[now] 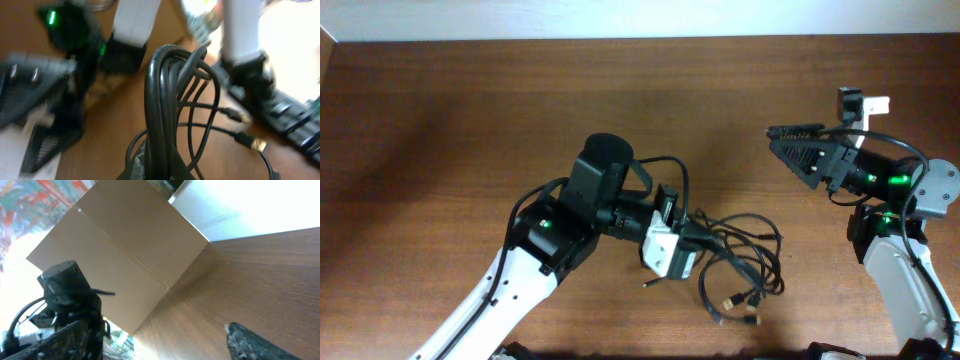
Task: Untangle cables
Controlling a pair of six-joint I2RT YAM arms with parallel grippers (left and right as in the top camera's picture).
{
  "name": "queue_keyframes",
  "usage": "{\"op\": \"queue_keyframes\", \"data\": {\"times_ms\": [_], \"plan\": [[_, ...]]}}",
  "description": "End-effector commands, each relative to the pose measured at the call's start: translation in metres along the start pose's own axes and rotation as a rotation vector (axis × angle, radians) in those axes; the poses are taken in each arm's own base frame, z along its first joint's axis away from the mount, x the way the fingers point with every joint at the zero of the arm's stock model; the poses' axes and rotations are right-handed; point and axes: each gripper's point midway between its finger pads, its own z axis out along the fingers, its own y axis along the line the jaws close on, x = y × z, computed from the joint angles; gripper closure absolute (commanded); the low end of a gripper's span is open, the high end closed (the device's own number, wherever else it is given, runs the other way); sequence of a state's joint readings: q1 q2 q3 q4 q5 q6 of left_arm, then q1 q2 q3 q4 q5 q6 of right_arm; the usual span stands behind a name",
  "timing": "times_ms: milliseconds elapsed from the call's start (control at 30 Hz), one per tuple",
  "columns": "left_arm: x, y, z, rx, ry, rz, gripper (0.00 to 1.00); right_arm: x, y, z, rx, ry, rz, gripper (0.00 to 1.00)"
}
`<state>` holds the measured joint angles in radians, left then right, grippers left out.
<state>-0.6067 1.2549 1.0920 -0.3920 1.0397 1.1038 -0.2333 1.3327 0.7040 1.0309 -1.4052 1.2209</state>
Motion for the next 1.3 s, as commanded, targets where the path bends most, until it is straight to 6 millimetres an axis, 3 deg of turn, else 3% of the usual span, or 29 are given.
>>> {"op": "queue_keyframes", "data": {"times_ms": [0, 133, 333, 500, 633, 867, 1033, 1233, 1267], "plan": [[0.034, 0.030, -0.011, -0.179, 0.238, -0.109, 1.00, 0.005, 0.005, -0.001, -0.018, 0.047, -0.026, 0.08], [0.051, 0.056, -0.022, -0.345, 0.324, -0.263, 1.00, 0.012, 0.001, -0.001, -0.019, 0.074, 0.040, 0.06], [0.042, 0.076, -0.026, -0.440, 0.272, -0.334, 1.00, 0.017, -0.009, -0.001, -0.007, 0.084, 0.165, 0.05], [0.069, 0.096, -0.050, -0.663, 0.377, -0.520, 1.00, 0.018, -0.008, -0.001, -0.009, 0.088, 0.167, 0.05], [0.078, 0.102, -0.062, -0.776, 0.369, -0.680, 1.00, 0.018, -0.008, -0.001, -0.008, 0.088, 0.166, 0.04], [0.069, 0.109, -0.060, -0.820, 0.241, -0.858, 1.00, 0.017, -0.009, -0.001, -0.005, 0.081, 0.165, 0.04], [0.045, 0.107, -0.043, -0.696, 0.133, -0.843, 1.00, 0.009, -0.014, -0.001, 0.017, 0.034, 0.165, 0.03], [0.033, 0.103, -0.032, -0.656, 0.106, -0.825, 1.00, 0.005, -0.018, -0.001, 0.032, 0.005, 0.162, 0.00], [0.033, 0.104, -0.032, -0.658, 0.103, -0.822, 0.92, 0.005, -0.018, -0.001, 0.032, 0.006, 0.161, 0.00]]}}
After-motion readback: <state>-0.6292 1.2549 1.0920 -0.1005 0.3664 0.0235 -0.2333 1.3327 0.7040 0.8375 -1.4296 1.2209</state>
